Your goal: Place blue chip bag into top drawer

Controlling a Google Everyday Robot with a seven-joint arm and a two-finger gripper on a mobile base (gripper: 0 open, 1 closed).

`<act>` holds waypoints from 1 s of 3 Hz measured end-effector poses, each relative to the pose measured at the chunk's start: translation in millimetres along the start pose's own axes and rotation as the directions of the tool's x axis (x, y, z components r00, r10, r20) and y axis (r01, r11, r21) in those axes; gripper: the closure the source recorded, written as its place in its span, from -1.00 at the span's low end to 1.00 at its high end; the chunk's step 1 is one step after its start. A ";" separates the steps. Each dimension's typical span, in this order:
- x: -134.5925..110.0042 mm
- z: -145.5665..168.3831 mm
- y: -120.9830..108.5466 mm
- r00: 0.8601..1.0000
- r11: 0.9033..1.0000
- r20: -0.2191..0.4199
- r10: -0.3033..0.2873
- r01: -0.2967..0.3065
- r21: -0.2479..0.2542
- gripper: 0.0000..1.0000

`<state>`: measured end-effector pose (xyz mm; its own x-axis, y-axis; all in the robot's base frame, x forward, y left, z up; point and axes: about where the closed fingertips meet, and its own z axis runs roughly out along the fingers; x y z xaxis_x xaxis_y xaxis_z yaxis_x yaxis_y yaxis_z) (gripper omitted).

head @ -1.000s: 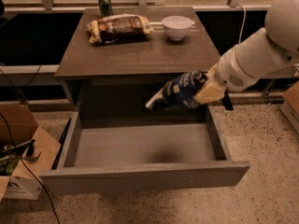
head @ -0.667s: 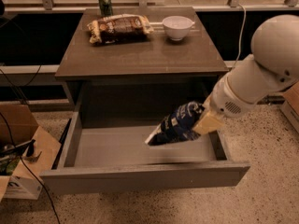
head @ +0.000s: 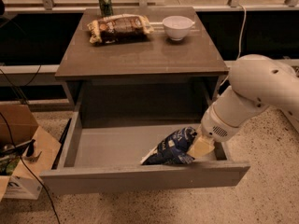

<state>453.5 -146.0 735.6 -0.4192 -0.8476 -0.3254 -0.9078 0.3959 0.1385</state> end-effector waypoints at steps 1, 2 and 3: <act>0.8 4.0 -0.7 1.000 1.000 -0.001 0.004 -0.004 -0.005 0.15; 0.4 3.7 0.2 1.000 1.000 -0.002 0.002 -0.002 -0.005 -0.32; 0.1 3.6 1.0 1.000 1.000 -0.003 0.001 -0.001 -0.004 -0.79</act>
Offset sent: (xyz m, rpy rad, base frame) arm 0.0003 0.0005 -0.0041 0.0016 0.0064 -0.0022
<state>452.6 -144.4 732.4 -0.4200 -0.8483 -0.3224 -0.9075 0.3950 0.1429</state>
